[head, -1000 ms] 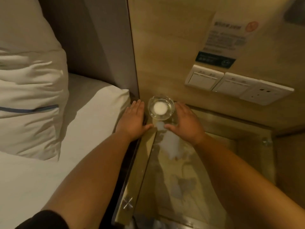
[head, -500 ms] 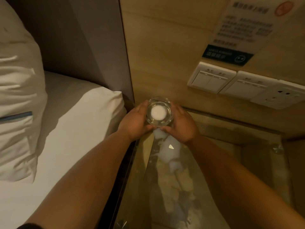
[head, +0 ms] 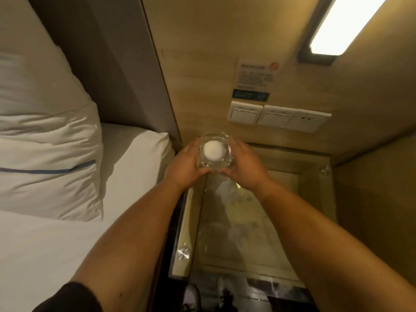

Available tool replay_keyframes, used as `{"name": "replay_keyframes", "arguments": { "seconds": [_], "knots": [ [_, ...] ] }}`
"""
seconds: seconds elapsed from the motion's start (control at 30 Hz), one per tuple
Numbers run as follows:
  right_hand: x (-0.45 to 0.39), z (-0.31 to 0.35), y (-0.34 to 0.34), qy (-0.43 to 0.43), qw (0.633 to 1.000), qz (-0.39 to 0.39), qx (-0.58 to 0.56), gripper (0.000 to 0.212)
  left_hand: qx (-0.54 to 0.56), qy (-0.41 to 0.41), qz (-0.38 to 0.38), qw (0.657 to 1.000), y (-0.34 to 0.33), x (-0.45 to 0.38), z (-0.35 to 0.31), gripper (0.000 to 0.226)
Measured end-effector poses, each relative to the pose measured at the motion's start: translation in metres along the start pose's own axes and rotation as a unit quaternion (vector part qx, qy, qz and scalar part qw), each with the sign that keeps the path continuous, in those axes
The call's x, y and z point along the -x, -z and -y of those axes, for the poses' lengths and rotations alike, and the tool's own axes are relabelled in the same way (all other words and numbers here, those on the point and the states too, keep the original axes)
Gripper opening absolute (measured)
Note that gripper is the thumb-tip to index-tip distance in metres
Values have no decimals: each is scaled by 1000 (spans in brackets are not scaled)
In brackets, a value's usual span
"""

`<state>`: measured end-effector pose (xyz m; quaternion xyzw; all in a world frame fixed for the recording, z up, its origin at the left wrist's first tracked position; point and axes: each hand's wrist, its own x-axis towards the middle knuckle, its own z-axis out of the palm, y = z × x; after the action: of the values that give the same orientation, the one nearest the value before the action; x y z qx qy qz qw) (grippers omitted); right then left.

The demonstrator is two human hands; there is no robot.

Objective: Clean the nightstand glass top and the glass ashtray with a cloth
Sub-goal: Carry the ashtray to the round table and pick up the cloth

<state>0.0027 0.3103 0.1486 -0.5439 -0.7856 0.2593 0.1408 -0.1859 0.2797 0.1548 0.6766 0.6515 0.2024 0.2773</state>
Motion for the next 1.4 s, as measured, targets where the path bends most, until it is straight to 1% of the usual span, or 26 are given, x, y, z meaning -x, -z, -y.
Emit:
{"name": "replay_keyframes", "arguments": {
  "seconds": [0.07,0.13,0.23,0.33,0.47,0.6,0.67,0.8,1.0,1.07,1.17,1.4],
  "knots": [
    [24,11,20,-13,1000,-12,4,102,5,-23,0,1000,12,14,-26,90],
    [46,18,38,-36,999,-29,23,103,-4,-39,4,999,20,24,-47,94],
    [77,26,62,-56,995,-68,46,105,-25,-58,30,998,25,34,-72,104],
    [112,32,84,-74,990,-101,59,105,-55,-88,41,994,26,47,-98,105],
    [168,31,112,-139,978,-140,71,102,-50,-170,67,982,19,63,-146,103],
    [225,18,143,-207,961,-174,62,103,-37,-234,83,968,-2,80,-203,103],
    [258,8,158,-242,949,-193,60,102,-21,-268,98,958,-17,89,-232,102],
    [328,-14,184,-316,920,-216,81,104,-10,-323,157,933,-56,111,-289,104],
    [448,-47,208,-392,882,-260,37,108,-22,-373,224,900,-127,171,-372,102],
    [495,-58,210,-404,874,-268,35,109,-37,-384,249,888,-154,197,-399,102],
    [565,-76,209,-421,861,-284,27,105,-39,-401,286,869,-193,241,-436,105],
    [723,-120,204,-472,819,-325,40,102,-41,-466,336,817,-290,350,-517,101]
  ]
}}
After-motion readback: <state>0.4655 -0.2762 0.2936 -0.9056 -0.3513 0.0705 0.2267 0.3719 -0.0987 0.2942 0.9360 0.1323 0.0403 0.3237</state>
